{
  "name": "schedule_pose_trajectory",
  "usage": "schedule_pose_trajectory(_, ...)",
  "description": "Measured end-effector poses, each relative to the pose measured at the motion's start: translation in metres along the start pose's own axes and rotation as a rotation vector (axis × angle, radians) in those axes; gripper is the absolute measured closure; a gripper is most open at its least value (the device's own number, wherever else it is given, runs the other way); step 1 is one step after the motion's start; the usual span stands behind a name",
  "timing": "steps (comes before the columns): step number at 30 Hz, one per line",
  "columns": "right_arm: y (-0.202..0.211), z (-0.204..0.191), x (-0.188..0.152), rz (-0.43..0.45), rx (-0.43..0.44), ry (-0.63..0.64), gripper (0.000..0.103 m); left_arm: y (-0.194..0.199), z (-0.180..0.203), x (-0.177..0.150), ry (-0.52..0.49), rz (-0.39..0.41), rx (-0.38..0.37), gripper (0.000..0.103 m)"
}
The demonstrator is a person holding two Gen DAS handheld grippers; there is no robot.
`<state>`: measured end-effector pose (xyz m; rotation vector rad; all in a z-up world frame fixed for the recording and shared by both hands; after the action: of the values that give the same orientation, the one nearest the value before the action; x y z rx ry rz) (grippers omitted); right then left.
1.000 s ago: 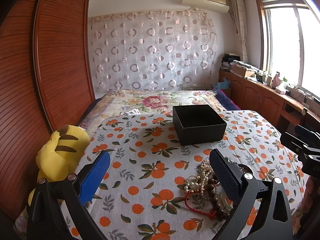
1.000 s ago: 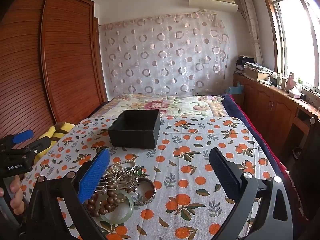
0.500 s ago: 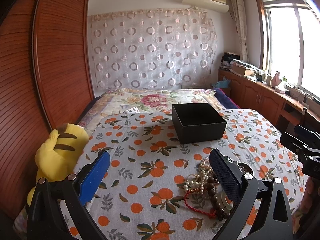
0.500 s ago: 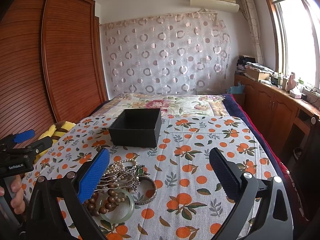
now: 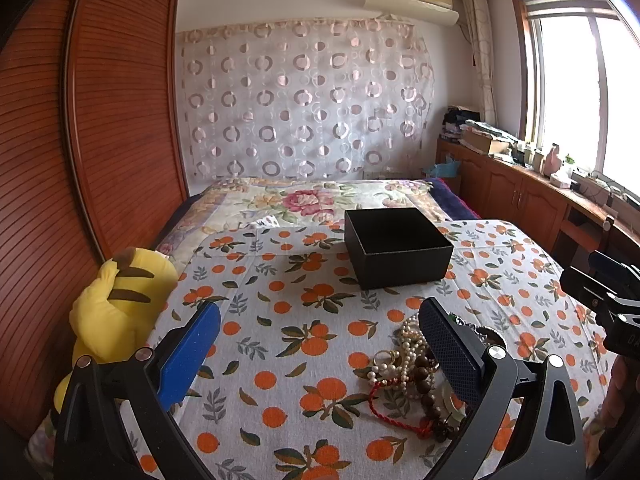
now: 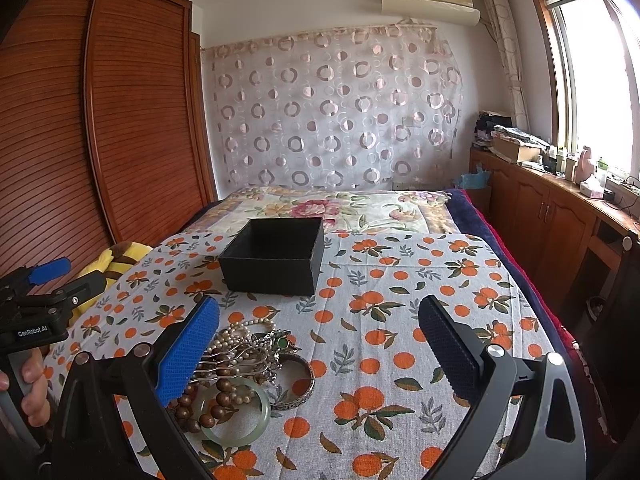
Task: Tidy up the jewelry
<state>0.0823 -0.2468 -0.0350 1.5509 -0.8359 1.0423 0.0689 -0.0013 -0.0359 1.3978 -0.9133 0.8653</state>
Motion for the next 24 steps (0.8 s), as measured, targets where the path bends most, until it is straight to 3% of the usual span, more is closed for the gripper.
schedule_pose_trajectory(24, 0.0029, -0.0016, 0.0023, 0.002, 0.001, 0.002, 0.002, -0.0016, 0.0051, -0.0011, 0.001, 0.004, -0.002, 0.007)
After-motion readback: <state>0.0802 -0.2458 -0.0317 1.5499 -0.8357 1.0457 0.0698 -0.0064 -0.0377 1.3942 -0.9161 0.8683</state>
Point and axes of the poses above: each gripper's, at about its wrist camera, not at the fingertips, and y roughly against the way its jaws point, z to its right, x to its top, the point moved 8 cm from there along -y, roughly the way its jaws point, and after that the axes turned 4 degrees about z, right-handed, at the moved point
